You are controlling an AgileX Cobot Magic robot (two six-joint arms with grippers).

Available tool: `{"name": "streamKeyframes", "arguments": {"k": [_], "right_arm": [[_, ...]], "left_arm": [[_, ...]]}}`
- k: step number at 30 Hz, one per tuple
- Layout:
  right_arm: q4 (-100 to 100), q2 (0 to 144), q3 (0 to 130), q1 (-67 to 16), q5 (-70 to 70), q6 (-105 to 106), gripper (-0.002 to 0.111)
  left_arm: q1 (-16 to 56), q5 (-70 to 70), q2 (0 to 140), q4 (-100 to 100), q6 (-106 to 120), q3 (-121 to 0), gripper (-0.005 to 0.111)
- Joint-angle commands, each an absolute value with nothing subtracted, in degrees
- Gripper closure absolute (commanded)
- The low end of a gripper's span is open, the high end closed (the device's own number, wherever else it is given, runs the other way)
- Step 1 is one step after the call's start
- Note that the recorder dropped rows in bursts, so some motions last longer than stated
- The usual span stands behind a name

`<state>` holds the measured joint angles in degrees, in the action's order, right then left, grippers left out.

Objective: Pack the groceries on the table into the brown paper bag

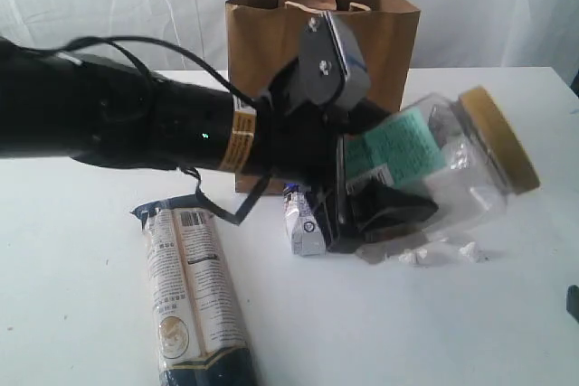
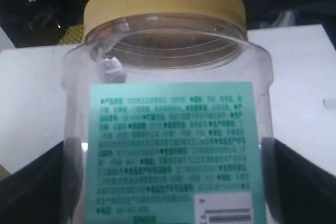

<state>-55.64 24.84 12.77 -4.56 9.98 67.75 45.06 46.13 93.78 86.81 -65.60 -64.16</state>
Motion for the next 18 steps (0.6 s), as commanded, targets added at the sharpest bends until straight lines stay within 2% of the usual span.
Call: {"name": "streamKeyframes", "arguments": {"k": [1,5,10,14,18], "right_arm": [[-54.0,20.0,12.6,-4.6,11.2,68.7,0.108],[-54.0,19.4,12.6,-4.6,13.9,68.7,0.108],[-54.0,19.4,12.6,-4.6,17.3,68.2,0.108],[-54.0,19.4,12.6,-4.6,17.9,68.1,0.108],[-54.1,19.4,12.6,-4.6,17.9,68.1,0.108]], "left_arm": [[45.3,46.9,85.3,87.0,-69.5,-64.4,0.107],[45.3,44.8,79.2,87.0,-69.0,-64.4,0.107],[45.3,29.5,72.6,87.0,-53.1,-64.9,0.107],[45.3,21.1,73.0,87.3,-39.0,-67.6,0.107],[44.9,19.3,75.7,87.3,-34.8,-72.6,0.107]]}}
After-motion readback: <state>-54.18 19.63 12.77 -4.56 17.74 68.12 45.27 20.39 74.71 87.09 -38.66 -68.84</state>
